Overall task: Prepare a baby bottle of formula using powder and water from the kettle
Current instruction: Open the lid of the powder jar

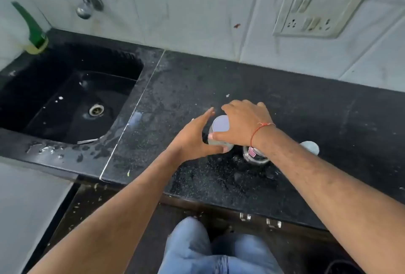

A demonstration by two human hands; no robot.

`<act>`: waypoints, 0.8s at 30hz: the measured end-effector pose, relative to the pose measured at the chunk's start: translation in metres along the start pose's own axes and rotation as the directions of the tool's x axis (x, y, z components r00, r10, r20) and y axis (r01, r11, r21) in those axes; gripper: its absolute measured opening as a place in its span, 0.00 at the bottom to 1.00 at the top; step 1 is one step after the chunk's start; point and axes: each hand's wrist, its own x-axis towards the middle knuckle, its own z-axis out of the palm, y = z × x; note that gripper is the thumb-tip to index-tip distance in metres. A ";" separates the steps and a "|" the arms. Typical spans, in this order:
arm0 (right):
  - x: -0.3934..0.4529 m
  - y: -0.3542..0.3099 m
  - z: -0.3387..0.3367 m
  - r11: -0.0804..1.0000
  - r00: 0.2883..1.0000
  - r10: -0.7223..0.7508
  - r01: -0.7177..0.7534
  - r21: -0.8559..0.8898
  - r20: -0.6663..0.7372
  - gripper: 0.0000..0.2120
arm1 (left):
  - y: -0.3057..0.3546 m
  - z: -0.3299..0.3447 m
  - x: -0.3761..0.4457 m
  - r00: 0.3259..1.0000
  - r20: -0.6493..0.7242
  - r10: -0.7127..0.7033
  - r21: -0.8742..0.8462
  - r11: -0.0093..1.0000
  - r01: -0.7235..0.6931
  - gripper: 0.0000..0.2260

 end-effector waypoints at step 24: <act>-0.040 -0.020 0.070 1.000 0.952 -0.006 0.007 0.002 -0.305 0.31 | -0.037 0.052 -0.018 0.920 -0.268 0.285 0.017 0.956 -0.291 0.23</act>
